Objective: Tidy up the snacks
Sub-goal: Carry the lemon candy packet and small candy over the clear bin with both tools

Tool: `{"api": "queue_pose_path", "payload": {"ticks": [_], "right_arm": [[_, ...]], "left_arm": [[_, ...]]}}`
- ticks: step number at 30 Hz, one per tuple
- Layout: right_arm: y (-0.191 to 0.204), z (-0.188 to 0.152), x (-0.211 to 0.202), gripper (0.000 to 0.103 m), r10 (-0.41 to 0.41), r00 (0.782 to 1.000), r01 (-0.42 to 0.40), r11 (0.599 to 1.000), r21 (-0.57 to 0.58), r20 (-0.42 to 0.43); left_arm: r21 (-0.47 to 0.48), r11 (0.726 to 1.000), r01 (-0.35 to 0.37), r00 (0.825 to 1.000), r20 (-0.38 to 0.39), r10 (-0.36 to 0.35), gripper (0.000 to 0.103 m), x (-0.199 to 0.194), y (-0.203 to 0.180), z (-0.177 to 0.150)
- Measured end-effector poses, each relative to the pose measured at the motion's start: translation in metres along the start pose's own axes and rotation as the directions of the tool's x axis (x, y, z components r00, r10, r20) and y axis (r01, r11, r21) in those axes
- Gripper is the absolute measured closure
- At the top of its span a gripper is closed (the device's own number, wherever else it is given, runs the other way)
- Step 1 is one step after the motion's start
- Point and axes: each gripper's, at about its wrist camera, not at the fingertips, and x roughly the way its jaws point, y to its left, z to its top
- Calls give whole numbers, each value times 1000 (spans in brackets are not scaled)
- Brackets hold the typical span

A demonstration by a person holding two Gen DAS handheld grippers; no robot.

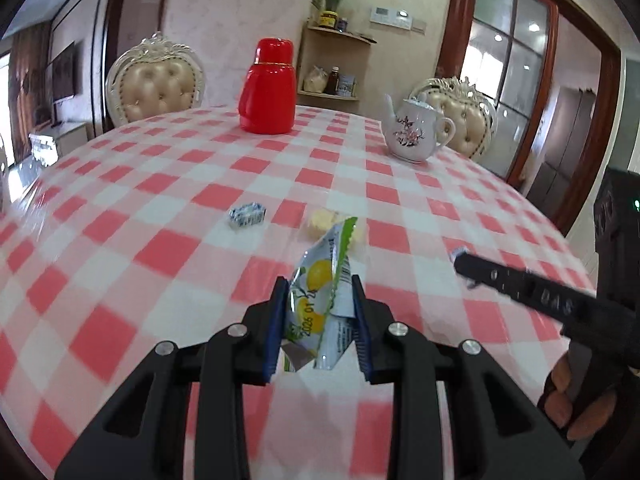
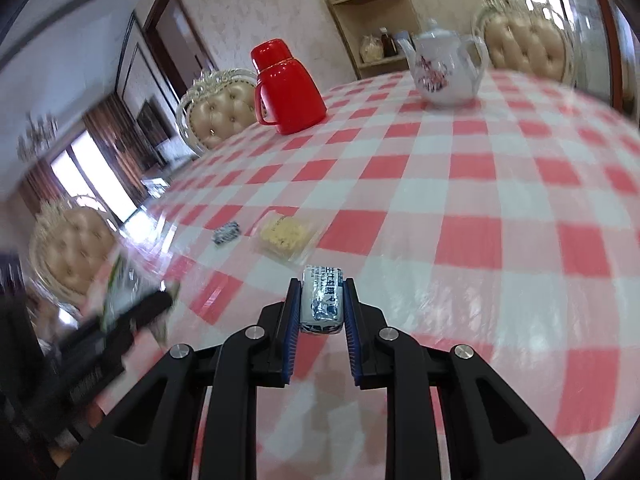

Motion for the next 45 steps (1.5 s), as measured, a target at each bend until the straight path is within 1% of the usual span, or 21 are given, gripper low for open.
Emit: {"api": "queue_pose_path", "payload": {"ticks": [1, 4, 7, 9, 12, 18, 22, 26, 28, 34, 38, 41, 45], "right_arm": [[4, -3, -7, 82, -7, 1000, 7, 1000, -13, 16], [11, -18, -28, 82, -17, 998, 19, 999, -41, 52], [7, -37, -47, 82, -7, 999, 7, 1000, -2, 46], [3, -45, -63, 82, -6, 998, 5, 1000, 27, 59], [2, -56, -90, 82, 9, 996, -13, 999, 44, 91], [13, -75, -129, 82, 19, 993, -21, 1000, 15, 118], [21, -86, -154, 82, 28, 990, -27, 1000, -7, 137], [30, -95, -175, 82, 39, 988, -36, 999, -26, 149], [37, -99, -182, 82, 46, 987, -40, 998, -40, 151], [56, -107, -191, 82, 65, 986, -54, 996, -76, 151], [68, -111, -189, 82, 76, 987, -63, 993, -96, 140], [81, -116, -185, 82, 98, 988, -84, 990, -116, 121], [108, -126, -177, 82, 133, 987, -116, 979, -170, 88]], "left_arm": [[-19, 1000, 9, 1000, 8, -9, 72, -9, 1, -6], [-31, 999, 14, 1000, 19, -14, 72, -24, -1, -15], [-36, 999, -1, 1000, 25, 2, 72, -40, -5, -25], [-45, 999, -9, 1000, 27, 10, 72, -53, -9, -35], [-31, 999, -24, 999, 33, 25, 72, -71, -16, -48], [3, 1000, -30, 999, 40, 30, 72, -110, -30, -73], [19, 999, -50, 998, 42, 49, 72, -131, -29, -85], [4, 998, -60, 997, 53, 60, 72, -159, -18, -95], [2, 997, -71, 996, 62, 71, 72, -172, -12, -97], [-25, 995, -101, 992, 71, 103, 72, -194, 8, -100], [-48, 990, -131, 989, 60, 133, 72, -200, 25, -104], [-69, 986, -155, 986, 58, 159, 72, -209, 39, -108], [-87, 978, -192, 977, 76, 198, 72, -231, 58, -114]]}}
